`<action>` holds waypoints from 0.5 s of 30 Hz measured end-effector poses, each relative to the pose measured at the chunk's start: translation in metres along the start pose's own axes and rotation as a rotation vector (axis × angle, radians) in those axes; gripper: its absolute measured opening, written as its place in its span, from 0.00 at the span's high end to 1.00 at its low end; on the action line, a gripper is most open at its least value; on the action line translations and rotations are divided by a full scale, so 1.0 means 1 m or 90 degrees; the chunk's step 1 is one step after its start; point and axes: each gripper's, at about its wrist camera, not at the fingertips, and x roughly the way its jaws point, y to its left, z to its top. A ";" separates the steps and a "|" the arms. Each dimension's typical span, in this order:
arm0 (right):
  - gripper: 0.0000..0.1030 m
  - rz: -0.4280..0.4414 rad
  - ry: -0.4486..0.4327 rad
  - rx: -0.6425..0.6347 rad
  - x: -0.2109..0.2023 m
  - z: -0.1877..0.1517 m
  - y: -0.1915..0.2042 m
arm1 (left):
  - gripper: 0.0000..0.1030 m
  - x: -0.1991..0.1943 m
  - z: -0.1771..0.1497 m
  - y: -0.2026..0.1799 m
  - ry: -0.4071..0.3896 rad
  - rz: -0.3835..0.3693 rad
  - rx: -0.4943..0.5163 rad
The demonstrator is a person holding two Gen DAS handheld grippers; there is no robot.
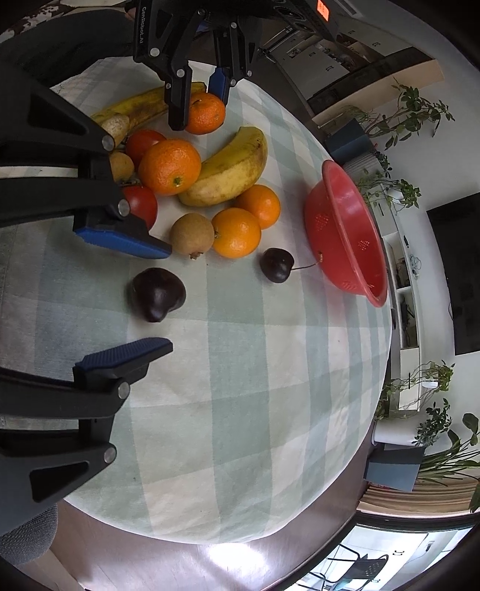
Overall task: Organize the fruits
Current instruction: 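Close the left tool on the orange while the right tool closes on the dark plum, then carry the orange with the left tool while the right tool carries the plum to the red bowl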
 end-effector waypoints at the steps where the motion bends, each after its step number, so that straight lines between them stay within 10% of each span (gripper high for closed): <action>1: 0.62 -0.002 0.000 -0.004 0.000 0.000 0.001 | 0.68 -0.001 0.000 0.000 -0.006 -0.002 -0.004; 15: 0.70 0.002 -0.028 0.024 -0.016 0.006 -0.010 | 0.68 -0.021 -0.011 0.013 -0.081 -0.024 -0.076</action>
